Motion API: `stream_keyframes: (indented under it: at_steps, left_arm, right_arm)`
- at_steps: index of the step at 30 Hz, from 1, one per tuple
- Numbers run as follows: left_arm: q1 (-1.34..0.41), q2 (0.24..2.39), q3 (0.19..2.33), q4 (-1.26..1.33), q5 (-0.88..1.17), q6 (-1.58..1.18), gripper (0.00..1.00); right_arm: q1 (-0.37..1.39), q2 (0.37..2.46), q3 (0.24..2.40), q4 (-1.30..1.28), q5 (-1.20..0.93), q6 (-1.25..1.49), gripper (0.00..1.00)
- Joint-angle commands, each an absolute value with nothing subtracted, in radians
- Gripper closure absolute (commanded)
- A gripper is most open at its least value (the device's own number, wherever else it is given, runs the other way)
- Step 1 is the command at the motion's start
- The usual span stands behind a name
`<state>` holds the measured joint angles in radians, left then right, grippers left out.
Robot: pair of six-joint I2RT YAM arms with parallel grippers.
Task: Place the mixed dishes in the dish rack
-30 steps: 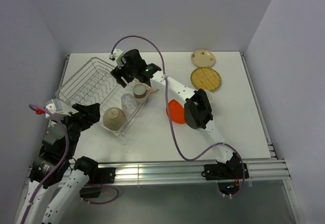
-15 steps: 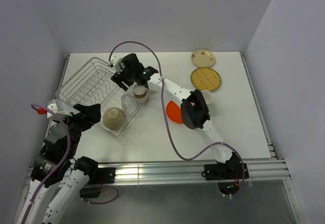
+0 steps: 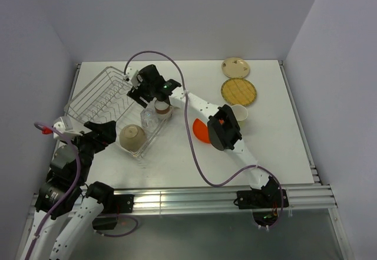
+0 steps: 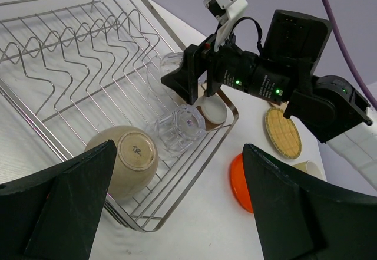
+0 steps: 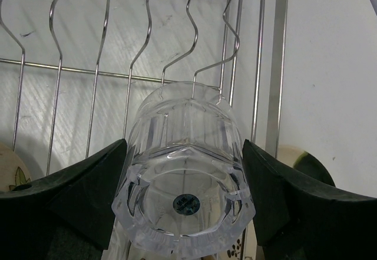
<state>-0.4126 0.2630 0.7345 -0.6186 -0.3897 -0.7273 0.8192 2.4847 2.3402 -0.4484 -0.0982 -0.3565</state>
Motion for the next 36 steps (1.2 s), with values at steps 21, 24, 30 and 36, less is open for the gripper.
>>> stream_keyframes:
  at_steps: [21, 24, 30, 36]
  left_arm:
    - [-0.407, 0.235, 0.729, -0.626, -0.391, -0.755, 0.05]
    - [-0.407, 0.235, 0.727, -0.624, -0.391, -0.756, 0.05]
    - [-0.407, 0.235, 0.727, -0.626, -0.391, -0.756, 0.05]
    - [-0.407, 0.236, 0.713, -0.614, -0.387, -0.764, 0.05]
  right_arm:
    - [0.836, 2.510, 2.355, -0.399, -0.052, -0.385, 0.12]
    - [0.838, 2.511, 2.356, -0.393, -0.048, -0.383, 0.08]
    - [0.838, 2.505, 2.356, -0.382, -0.048, -0.377, 0.02]
    - [0.836, 2.468, 2.356, -0.371, -0.070, -0.345, 0.02]
